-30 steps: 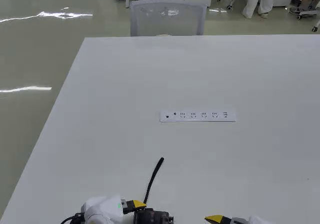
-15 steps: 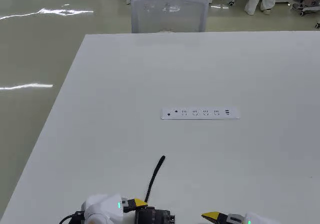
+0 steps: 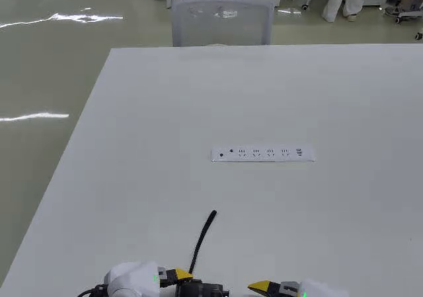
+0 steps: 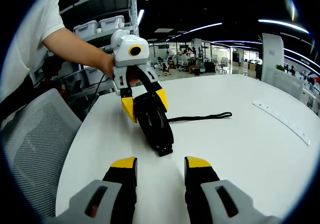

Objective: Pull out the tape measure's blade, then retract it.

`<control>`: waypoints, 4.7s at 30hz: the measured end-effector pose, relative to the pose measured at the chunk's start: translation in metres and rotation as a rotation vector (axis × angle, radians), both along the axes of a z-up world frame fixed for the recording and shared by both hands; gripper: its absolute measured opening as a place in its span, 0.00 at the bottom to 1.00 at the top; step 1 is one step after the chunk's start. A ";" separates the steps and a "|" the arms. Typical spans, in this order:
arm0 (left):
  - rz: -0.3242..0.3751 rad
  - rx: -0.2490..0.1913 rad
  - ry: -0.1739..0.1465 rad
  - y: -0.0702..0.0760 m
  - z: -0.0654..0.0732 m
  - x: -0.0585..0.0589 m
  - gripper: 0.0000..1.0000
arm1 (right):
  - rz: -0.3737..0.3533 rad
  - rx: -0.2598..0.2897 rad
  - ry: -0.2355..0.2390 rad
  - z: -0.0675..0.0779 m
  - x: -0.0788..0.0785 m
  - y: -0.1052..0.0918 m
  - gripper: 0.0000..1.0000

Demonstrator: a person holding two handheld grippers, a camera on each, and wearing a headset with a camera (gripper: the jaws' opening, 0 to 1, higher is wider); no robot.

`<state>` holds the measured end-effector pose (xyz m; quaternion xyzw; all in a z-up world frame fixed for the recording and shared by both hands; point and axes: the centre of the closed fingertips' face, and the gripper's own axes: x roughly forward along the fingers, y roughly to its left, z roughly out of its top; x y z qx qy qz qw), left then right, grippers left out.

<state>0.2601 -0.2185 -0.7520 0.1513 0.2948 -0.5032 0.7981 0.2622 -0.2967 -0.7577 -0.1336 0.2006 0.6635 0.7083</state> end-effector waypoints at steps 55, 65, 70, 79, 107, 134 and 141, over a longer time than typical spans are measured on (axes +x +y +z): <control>-0.015 0.019 0.019 0.000 -0.002 -0.001 0.34 | 0.125 -0.025 -0.049 -0.028 0.004 0.035 0.19; -0.019 0.016 0.019 0.000 -0.001 -0.002 0.34 | 0.125 -0.002 -0.062 -0.027 0.006 0.037 0.15; -0.021 0.014 0.019 0.000 -0.001 -0.002 0.34 | 0.119 0.009 -0.066 -0.026 0.005 0.037 0.14; -0.025 0.015 0.012 0.000 -0.001 -0.002 0.34 | 0.115 0.016 -0.068 -0.026 0.005 0.037 0.13; -0.040 -0.002 0.012 -0.003 0.000 0.001 0.31 | 0.127 -0.014 -0.075 -0.026 0.005 0.026 0.10; -0.055 0.004 0.008 -0.005 -0.001 0.000 0.31 | 0.123 -0.028 -0.070 -0.024 0.008 0.005 0.09; -0.057 0.010 0.007 -0.005 -0.002 -0.001 0.31 | 0.118 -0.031 -0.064 -0.025 0.009 -0.004 0.09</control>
